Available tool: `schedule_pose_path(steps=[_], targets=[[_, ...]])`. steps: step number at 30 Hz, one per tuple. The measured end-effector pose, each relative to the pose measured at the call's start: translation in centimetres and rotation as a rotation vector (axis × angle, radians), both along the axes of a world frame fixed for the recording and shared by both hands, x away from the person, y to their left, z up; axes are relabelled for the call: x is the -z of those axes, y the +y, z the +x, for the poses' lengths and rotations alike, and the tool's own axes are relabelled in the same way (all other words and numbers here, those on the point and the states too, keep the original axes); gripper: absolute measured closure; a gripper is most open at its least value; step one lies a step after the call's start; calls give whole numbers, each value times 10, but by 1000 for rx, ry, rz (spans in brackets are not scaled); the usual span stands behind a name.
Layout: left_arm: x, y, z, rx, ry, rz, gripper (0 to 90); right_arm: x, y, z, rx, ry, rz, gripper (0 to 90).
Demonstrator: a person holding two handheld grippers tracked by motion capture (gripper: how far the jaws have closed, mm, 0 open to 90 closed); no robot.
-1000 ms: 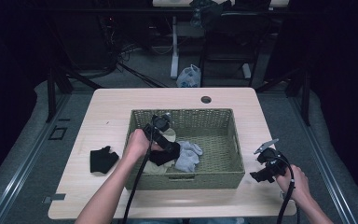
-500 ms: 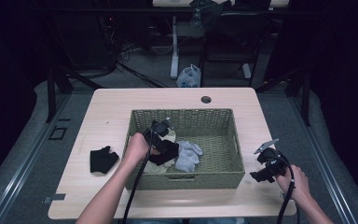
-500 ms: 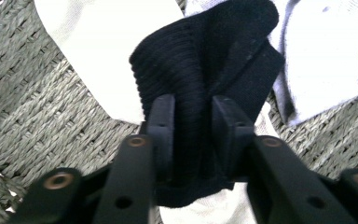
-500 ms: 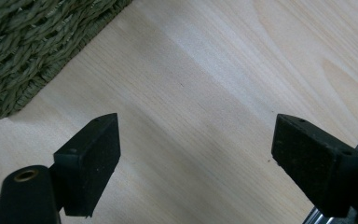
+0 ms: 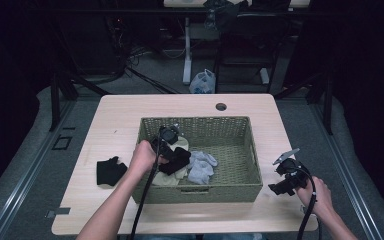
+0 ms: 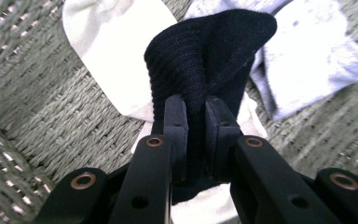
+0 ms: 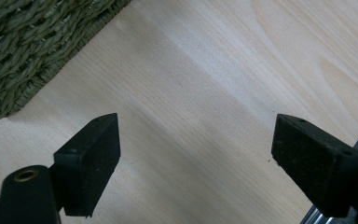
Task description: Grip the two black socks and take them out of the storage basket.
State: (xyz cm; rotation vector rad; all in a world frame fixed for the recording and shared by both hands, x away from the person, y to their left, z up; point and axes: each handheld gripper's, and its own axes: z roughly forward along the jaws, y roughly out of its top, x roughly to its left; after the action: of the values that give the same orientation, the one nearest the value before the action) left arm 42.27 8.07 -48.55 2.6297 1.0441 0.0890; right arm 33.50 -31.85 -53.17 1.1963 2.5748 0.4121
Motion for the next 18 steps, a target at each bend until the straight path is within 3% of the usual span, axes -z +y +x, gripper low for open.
schedule_pose_path(steps=[5,12,18], targets=[[-17,5,-3,0,-20,-34,811,0,1,0,7,-6,11,151],[-40,13,-4,-7,-50,-60,811,-1,0,0,-4,1,-12,151],[-55,17,-6,-3,-69,-65,811,-1,0,0,-4,3,-11,151]])
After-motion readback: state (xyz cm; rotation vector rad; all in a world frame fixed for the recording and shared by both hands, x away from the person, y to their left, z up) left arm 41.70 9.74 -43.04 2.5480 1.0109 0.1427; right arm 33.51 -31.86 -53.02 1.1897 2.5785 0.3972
